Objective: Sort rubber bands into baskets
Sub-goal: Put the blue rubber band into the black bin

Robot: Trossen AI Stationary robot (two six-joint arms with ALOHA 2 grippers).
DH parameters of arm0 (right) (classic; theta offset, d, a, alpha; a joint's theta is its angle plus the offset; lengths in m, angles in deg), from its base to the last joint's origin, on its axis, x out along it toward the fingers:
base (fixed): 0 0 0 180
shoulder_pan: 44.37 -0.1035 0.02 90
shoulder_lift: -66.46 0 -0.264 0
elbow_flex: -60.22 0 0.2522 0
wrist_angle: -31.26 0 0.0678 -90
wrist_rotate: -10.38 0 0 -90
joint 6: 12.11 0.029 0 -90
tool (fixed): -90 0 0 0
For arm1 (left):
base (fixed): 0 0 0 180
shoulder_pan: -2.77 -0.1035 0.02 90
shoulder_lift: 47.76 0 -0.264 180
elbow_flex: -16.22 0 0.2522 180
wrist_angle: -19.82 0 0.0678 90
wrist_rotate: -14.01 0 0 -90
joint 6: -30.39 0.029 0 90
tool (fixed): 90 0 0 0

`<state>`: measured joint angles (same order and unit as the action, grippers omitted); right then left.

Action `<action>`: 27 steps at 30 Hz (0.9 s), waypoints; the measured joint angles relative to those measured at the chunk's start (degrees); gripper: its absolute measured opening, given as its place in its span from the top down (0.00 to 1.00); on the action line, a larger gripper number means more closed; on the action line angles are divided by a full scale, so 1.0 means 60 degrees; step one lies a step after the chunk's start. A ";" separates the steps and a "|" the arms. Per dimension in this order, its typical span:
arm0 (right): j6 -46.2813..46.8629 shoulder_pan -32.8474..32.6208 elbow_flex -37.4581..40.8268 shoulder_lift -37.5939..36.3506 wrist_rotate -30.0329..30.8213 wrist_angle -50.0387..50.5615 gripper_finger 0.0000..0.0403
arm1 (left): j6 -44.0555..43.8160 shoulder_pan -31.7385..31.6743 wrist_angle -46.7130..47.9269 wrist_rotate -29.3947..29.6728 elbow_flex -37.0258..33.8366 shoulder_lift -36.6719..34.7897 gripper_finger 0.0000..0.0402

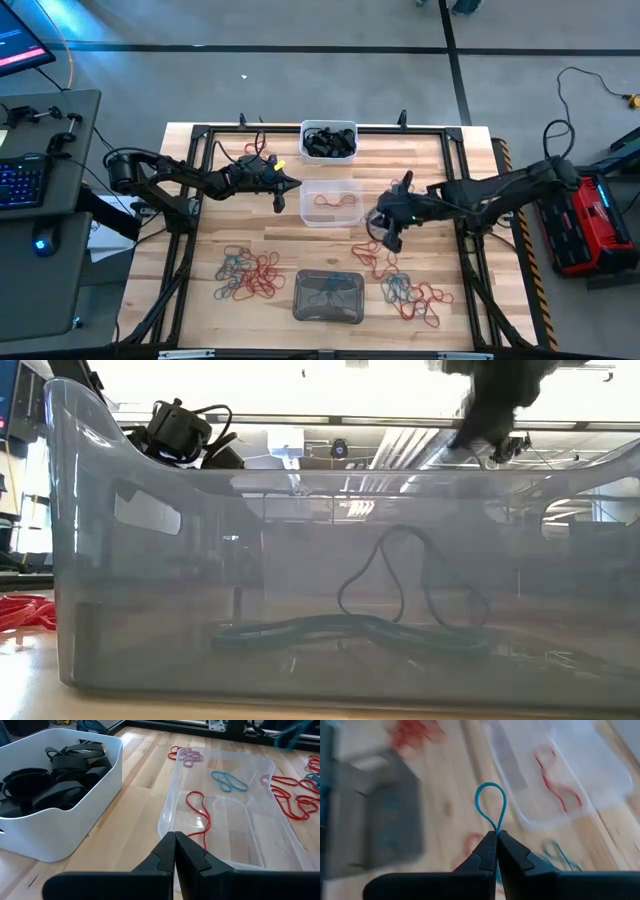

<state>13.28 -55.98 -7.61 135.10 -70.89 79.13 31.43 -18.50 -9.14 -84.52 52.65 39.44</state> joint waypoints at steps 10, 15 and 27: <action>0.0001 -0.1694 -0.2933 0.1447 0.0551 -0.0011 1.00 | -0.0066 0.0000 0.0004 0.0022 0.0000 0.0000 1.00; -0.0064 -0.2192 -0.4045 0.2793 0.0385 -0.0182 1.00 | -0.0063 -0.0011 0.0004 0.0022 0.0000 0.0000 1.00; 0.0612 -0.2439 -0.5052 0.5411 -0.1051 -0.0244 1.00 | 0.0404 -0.0011 0.0121 -0.0840 0.0000 0.0000 1.00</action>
<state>16.96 -70.61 -37.92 167.57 -77.20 77.66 33.85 -18.57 -8.41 -89.56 52.65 39.44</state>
